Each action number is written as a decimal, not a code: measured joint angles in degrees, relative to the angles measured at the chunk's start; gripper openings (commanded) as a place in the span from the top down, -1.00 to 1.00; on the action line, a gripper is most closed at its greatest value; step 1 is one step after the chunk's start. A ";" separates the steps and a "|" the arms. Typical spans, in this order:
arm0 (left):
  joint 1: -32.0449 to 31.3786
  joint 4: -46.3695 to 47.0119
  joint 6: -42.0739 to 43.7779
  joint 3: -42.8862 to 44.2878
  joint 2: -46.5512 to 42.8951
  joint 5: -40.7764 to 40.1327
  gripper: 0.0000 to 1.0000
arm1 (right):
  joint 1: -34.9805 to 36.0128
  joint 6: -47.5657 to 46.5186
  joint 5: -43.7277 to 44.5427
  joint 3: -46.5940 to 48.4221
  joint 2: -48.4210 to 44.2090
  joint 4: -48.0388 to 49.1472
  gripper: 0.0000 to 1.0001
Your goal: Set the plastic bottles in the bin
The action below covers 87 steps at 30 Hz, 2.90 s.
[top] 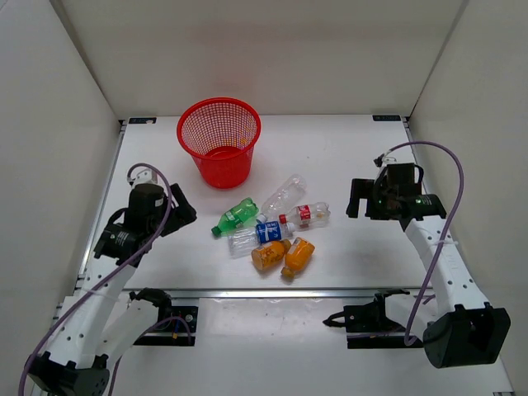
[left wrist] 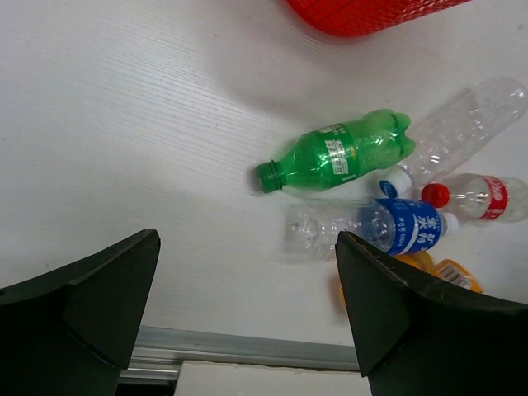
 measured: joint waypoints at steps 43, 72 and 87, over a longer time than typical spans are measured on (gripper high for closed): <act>-10.36 37.57 31.15 -5.27 43.17 20.76 0.15 | -10.05 1.81 -7.45 -6.34 -5.38 6.60 -0.99; -1.70 57.16 24.46 25.79 49.31 -5.18 -0.82 | 12.74 12.41 2.05 1.95 18.45 22.91 -0.98; -12.02 47.39 21.31 15.52 22.27 -7.74 -0.97 | 21.05 26.84 15.82 11.34 36.44 33.64 -1.00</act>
